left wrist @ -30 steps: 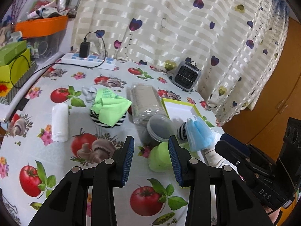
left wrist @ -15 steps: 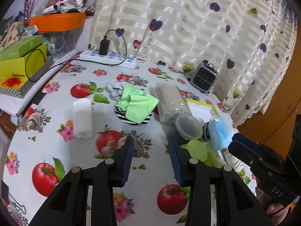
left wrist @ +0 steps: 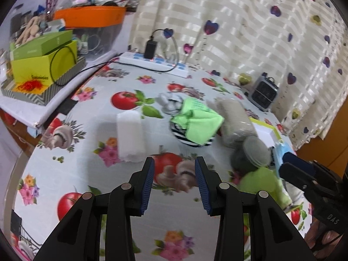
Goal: Organize soft objects
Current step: 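Reach both tools toward the white bandage roll and green cloth on the pile, then grasp the white bandage roll with the left tool while the right tool grasps the green cloth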
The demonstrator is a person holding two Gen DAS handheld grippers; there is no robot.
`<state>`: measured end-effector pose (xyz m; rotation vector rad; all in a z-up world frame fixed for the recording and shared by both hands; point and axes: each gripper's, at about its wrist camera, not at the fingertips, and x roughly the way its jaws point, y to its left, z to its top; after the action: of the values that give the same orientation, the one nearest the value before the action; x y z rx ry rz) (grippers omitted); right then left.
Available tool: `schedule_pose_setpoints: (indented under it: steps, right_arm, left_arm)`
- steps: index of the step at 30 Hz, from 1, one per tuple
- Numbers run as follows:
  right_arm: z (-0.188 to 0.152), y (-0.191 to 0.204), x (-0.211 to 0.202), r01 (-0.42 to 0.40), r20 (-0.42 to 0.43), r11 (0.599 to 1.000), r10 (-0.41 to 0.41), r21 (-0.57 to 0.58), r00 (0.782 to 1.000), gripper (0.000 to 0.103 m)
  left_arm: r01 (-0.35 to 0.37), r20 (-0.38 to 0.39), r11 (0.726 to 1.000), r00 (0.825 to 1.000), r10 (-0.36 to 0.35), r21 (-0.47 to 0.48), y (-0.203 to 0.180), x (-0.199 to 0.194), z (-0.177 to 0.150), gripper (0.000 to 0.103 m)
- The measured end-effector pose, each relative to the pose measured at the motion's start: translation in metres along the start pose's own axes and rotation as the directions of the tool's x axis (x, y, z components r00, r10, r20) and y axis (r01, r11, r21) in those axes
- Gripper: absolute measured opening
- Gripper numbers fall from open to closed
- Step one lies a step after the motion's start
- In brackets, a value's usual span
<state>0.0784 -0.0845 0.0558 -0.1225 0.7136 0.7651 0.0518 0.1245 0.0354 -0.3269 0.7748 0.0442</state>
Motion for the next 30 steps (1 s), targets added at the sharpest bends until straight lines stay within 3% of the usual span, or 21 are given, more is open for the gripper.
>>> schedule_pose_setpoints:
  steps: [2,15,25,30]
  right_arm:
    - [0.006,-0.001,0.007,-0.004,-0.015,1.000,0.004,-0.018,1.000,0.045]
    - [0.066,-0.008,0.075,-0.006,-0.143,0.976,-0.026,-0.219,0.989,0.045]
    - [0.082,-0.018,0.155,-0.045,-0.300,0.958,-0.044,-0.285,0.953,0.045]
    - [0.081,-0.024,0.183,-0.023,-0.361,0.953,-0.093,-0.303,0.928,0.045]
  left_arm:
    - [-0.020,-0.006,1.000,1.000,0.020,-0.016,0.010,0.004,0.003,0.039]
    - [-0.116,-0.059,0.992,0.992,0.113,-0.056,0.053,0.051,0.027,0.045]
    - [-0.131,-0.106,0.989,0.987,0.122,-0.075,0.068,0.088,0.037,0.046]
    - [-0.131,-0.129,0.989,0.984,0.121,-0.068,0.068,0.101,0.039,0.046]
